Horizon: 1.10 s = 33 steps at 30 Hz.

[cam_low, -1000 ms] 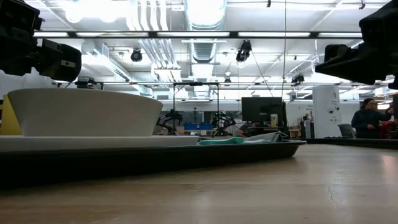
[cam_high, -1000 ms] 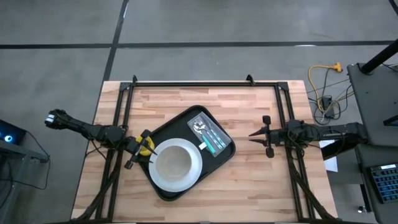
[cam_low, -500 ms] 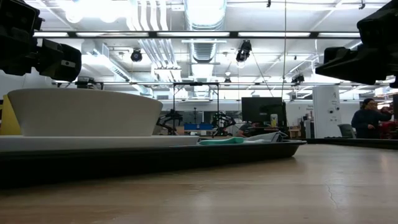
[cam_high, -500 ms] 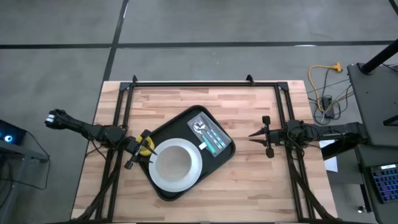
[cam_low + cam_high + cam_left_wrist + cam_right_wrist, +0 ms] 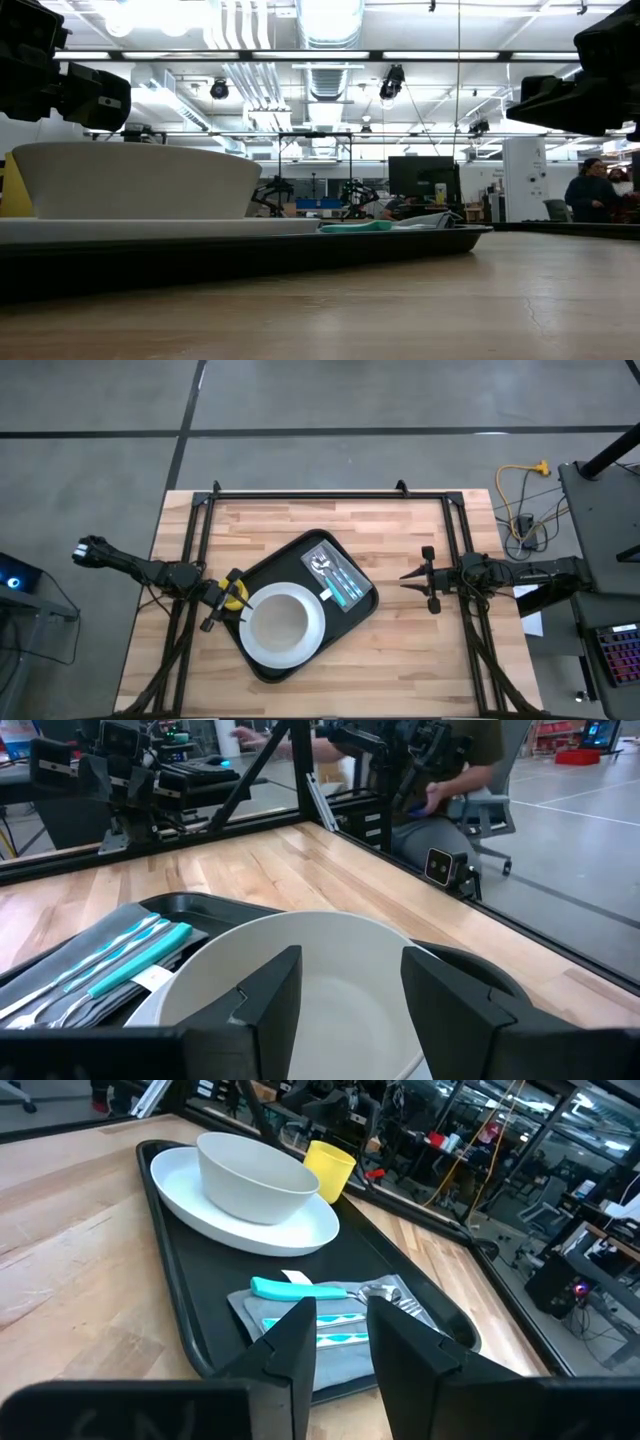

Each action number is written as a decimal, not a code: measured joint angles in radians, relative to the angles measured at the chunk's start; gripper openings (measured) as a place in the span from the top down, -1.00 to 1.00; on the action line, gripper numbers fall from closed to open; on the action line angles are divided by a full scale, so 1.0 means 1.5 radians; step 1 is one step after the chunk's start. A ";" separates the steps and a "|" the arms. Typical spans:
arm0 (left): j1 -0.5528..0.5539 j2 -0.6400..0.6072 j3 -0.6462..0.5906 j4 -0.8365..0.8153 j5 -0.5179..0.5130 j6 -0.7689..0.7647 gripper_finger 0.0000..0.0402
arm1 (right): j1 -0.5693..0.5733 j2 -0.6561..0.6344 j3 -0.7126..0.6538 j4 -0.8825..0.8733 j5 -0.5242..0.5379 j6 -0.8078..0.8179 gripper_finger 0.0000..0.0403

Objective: Set up tray
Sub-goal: Return to Home Position

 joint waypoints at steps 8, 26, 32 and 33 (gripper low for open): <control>0.000 0.000 0.000 0.000 0.000 0.000 0.21 | 0.000 0.000 0.000 0.000 0.000 0.000 0.63; 0.000 0.000 0.000 0.000 0.000 0.000 0.21 | 0.000 0.000 0.000 0.000 -0.001 -0.001 0.59; 0.000 0.000 0.000 0.000 0.000 0.000 0.21 | 0.000 0.000 0.000 0.000 -0.001 0.001 0.59; 0.000 0.000 0.000 0.000 0.000 0.000 0.21 | 0.000 0.000 0.000 0.000 -0.001 0.002 0.60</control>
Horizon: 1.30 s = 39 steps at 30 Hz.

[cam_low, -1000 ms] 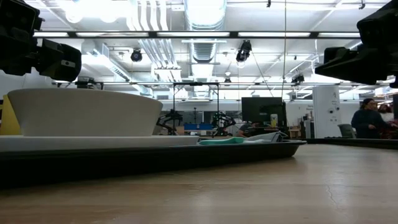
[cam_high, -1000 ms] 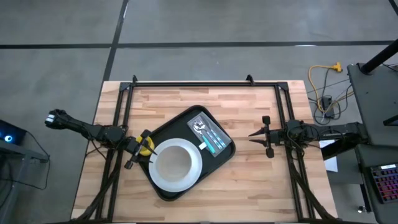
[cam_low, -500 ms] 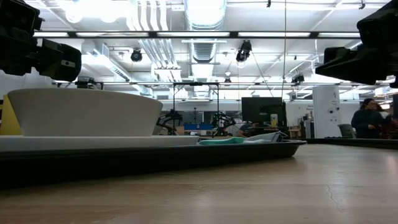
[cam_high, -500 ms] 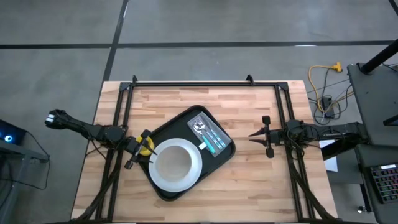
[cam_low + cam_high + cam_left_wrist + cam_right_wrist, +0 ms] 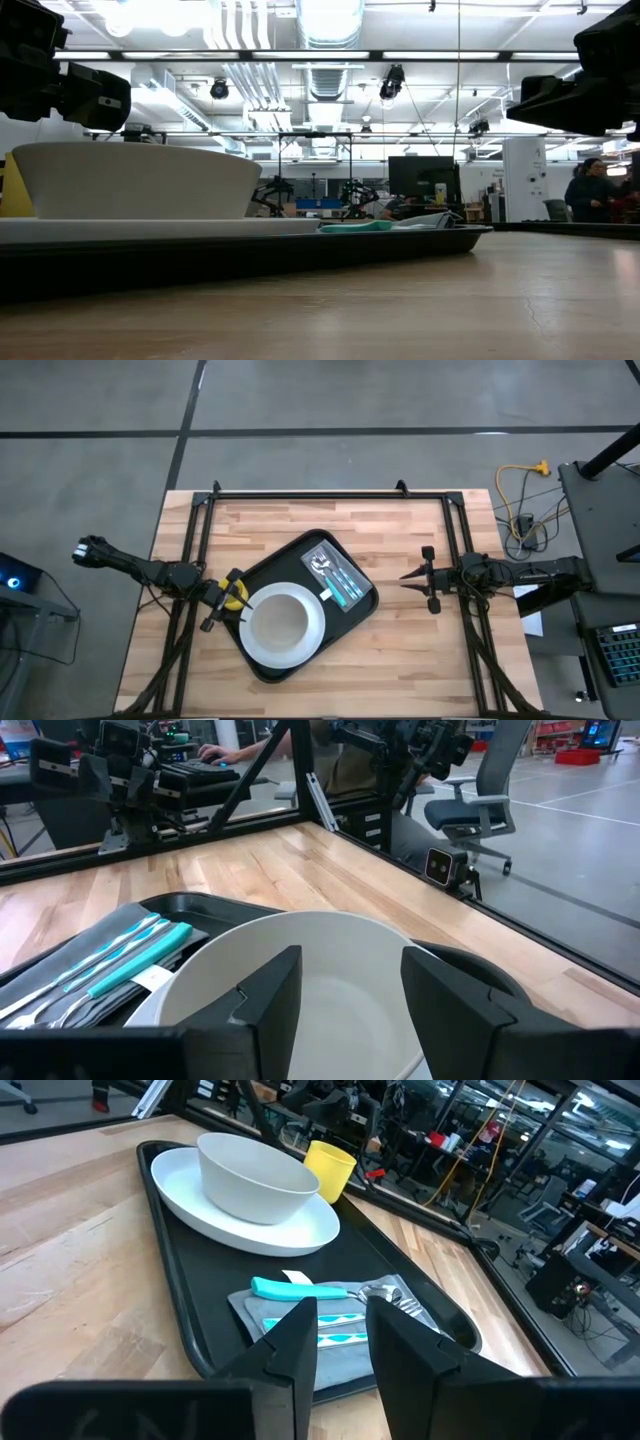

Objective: Set up tray
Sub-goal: Return to Home Position

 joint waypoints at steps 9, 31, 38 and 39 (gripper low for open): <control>0.000 0.000 0.000 0.000 0.000 0.000 0.21 | 0.000 0.000 0.000 0.000 0.000 0.000 0.66; 0.000 0.000 0.000 0.000 0.000 0.000 0.21 | 0.000 0.000 0.000 0.000 0.000 0.000 0.63; 0.000 0.000 0.000 0.000 0.000 0.000 0.21 | 0.000 0.000 0.000 0.000 0.000 -0.003 0.66; 0.000 0.000 0.000 0.000 0.000 0.000 0.21 | 0.000 0.000 0.000 0.000 0.000 -0.003 0.66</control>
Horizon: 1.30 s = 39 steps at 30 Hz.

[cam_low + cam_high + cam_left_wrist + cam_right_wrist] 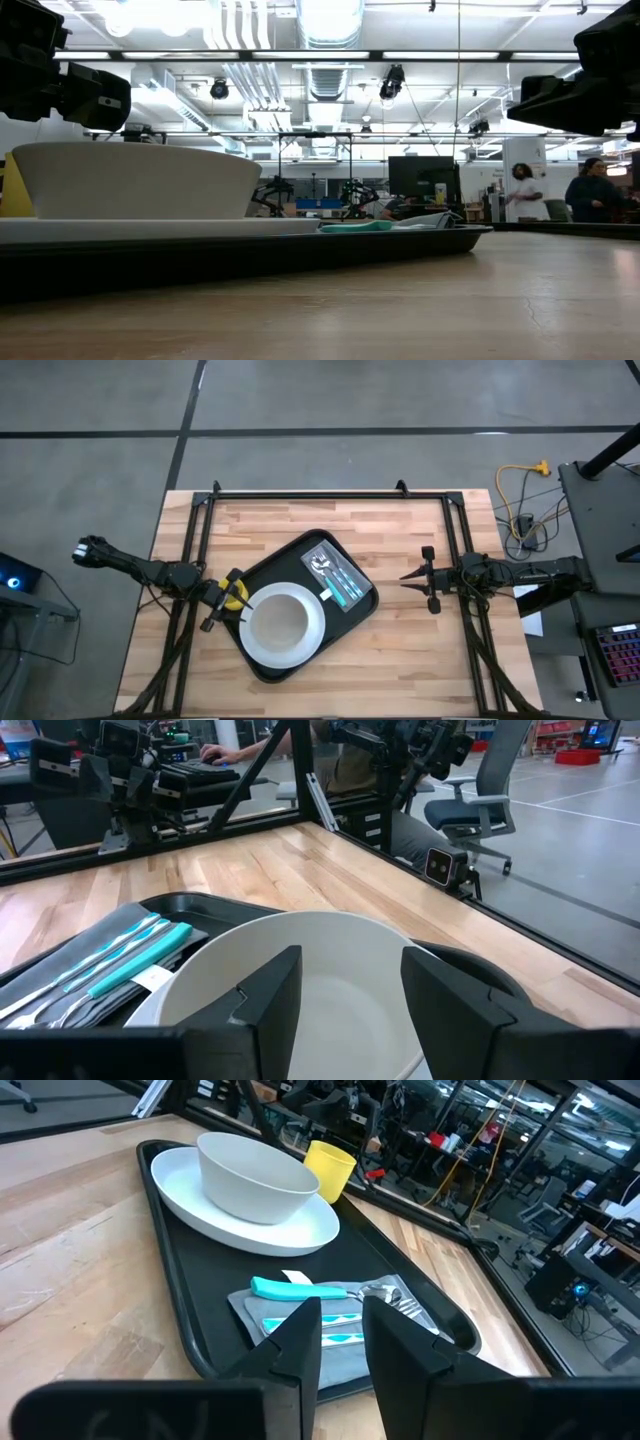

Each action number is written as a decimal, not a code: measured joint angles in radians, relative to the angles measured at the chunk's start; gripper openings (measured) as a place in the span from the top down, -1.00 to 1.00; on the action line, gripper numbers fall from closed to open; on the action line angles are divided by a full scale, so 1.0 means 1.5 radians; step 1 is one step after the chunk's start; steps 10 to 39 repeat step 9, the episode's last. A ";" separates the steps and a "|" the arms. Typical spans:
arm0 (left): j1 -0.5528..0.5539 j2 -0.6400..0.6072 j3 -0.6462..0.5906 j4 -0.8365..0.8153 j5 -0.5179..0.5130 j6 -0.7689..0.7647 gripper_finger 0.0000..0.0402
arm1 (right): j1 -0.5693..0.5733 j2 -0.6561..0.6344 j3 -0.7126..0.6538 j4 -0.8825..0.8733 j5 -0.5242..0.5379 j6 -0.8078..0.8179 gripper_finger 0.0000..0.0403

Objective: Set up tray
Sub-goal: Return to Home Position

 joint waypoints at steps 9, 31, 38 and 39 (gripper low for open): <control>0.000 0.000 0.000 0.000 0.000 0.000 0.21 | 0.000 0.000 0.000 0.000 0.000 0.000 0.60; 0.000 0.000 0.000 0.000 0.000 0.000 0.21 | 0.000 0.000 0.000 0.000 0.000 0.000 0.60; 0.000 0.000 0.000 0.000 0.000 0.000 0.21 | 0.000 0.000 0.000 0.000 0.000 0.000 0.60; 0.000 0.000 0.000 0.000 0.000 0.000 0.21 | 0.000 0.000 0.000 0.000 0.000 0.000 0.60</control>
